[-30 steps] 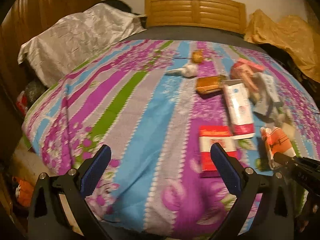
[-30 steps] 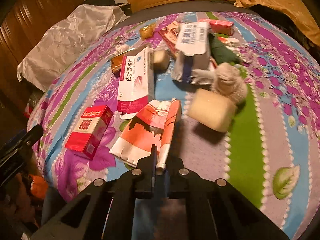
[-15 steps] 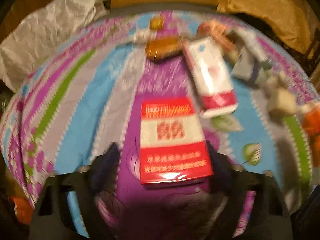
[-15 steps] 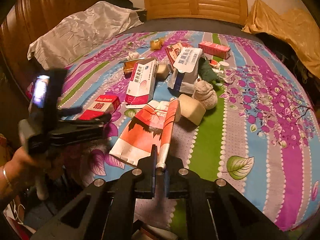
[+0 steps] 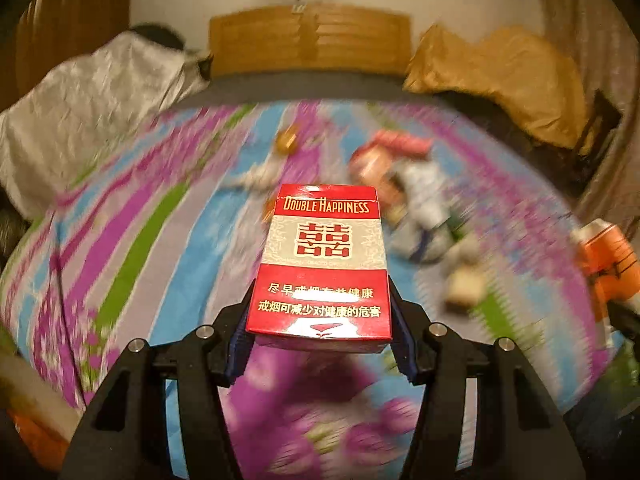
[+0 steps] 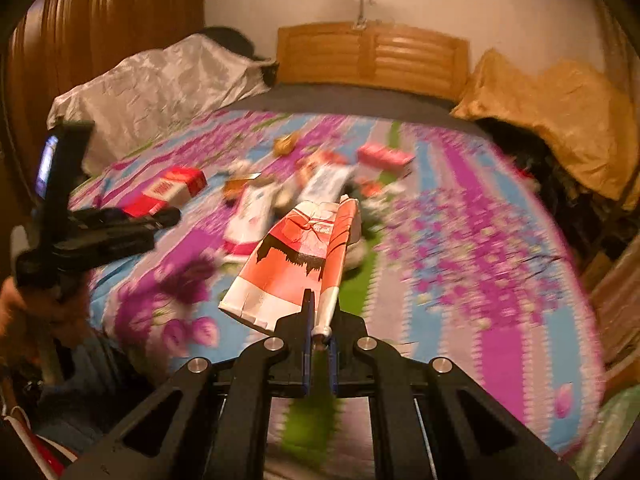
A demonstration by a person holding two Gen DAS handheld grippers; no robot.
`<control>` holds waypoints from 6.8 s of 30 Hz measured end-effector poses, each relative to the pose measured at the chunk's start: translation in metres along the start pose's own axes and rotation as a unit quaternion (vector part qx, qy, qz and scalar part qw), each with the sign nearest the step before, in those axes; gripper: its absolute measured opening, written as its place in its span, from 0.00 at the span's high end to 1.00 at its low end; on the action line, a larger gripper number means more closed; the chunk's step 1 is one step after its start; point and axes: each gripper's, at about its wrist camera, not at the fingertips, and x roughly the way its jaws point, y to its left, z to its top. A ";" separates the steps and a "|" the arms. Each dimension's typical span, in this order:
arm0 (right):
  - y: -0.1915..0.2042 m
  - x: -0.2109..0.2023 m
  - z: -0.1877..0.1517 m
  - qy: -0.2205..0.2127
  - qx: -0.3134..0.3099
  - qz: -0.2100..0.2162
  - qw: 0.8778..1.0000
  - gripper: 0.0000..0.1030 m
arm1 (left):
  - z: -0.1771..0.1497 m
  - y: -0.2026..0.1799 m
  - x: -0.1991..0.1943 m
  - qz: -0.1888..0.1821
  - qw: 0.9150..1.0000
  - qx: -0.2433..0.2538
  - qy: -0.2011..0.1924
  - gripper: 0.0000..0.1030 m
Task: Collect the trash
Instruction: 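Carry the red pack and orange wrapper in both tools to the green bin, then open the left tool over the bin while the right tool releases the wrapper, then move both open tools back over the trash on the quilt, then grasp the gold box with the left tool while the right tool grasps the white medicine box, then carry the gold box and white medicine box to the green bin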
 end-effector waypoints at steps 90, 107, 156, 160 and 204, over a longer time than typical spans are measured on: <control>-0.430 -0.251 -0.200 0.052 0.335 -0.421 0.841 0.67 | -0.038 -0.618 -0.052 -0.404 0.824 0.398 0.014 0.25; -0.358 -0.236 -0.152 -0.046 0.280 -0.455 0.844 0.67 | -0.008 -0.551 -0.055 -0.318 0.877 0.358 -0.049 0.25; 0.125 0.210 0.069 0.064 0.003 0.083 0.994 0.23 | 0.063 0.052 0.178 -0.186 0.907 0.373 0.055 0.26; 0.128 0.230 0.066 0.075 0.013 0.079 0.994 0.16 | 0.060 0.056 0.201 -0.216 0.887 0.401 0.072 0.32; -0.043 0.011 0.078 0.007 0.075 -0.016 0.997 0.52 | 0.090 -0.074 0.012 -0.219 0.940 0.255 -0.059 0.69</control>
